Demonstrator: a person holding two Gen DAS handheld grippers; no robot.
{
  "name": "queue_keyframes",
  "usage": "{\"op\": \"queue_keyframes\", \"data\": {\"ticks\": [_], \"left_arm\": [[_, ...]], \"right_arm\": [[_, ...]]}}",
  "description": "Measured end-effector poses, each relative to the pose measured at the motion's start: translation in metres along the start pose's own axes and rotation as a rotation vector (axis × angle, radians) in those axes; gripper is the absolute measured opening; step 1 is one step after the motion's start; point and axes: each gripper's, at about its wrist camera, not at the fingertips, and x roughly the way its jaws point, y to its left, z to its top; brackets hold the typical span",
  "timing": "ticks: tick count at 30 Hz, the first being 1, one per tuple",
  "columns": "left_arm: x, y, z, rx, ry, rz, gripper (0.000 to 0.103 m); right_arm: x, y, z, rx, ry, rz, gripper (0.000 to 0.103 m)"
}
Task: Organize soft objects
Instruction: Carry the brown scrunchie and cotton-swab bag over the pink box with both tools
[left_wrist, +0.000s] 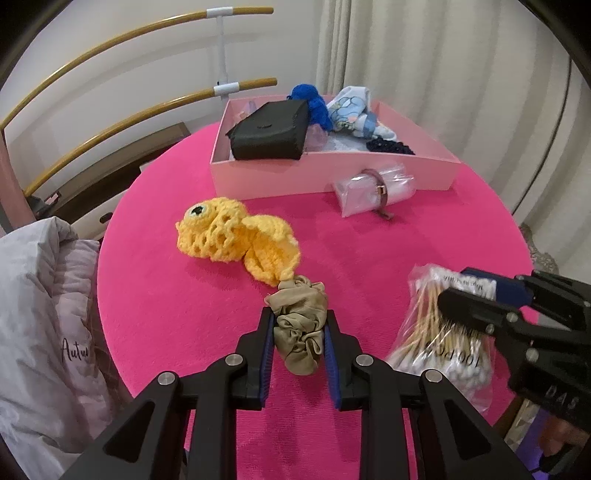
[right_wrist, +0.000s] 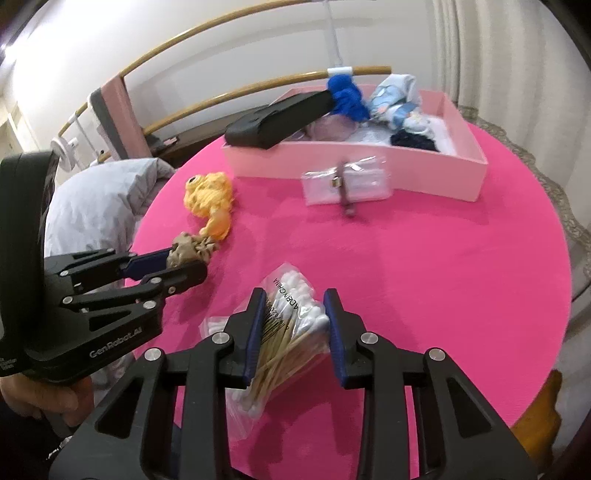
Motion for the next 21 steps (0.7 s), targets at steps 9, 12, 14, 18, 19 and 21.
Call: {"op": "queue_keyframes", "data": {"ticks": [9,12,14,18,19,21], "left_arm": [[-0.023,-0.006,0.009,0.007,-0.045,-0.001,0.021],[-0.031,-0.005,0.012,0.002,-0.064,-0.005,0.021],[-0.036,-0.003,0.016,-0.005,-0.077,-0.006,0.021],[-0.046,-0.003,0.028,-0.002,-0.111,0.005,0.021],[-0.049,-0.003,0.032,-0.001,-0.120,0.007,0.021],[-0.054,-0.003,0.043,0.000,-0.146,0.007,0.021]], "right_arm": [[-0.019,-0.001,0.014,-0.017,-0.047,-0.024,0.029],[-0.025,0.000,0.021,-0.027,-0.065,-0.030,0.029],[-0.029,-0.001,0.027,-0.030,-0.079,-0.037,0.029],[-0.038,-0.003,0.042,-0.038,-0.113,-0.057,0.029],[-0.040,-0.004,0.048,-0.042,-0.125,-0.063,0.029],[-0.047,-0.005,0.062,-0.050,-0.150,-0.080,0.029]]}}
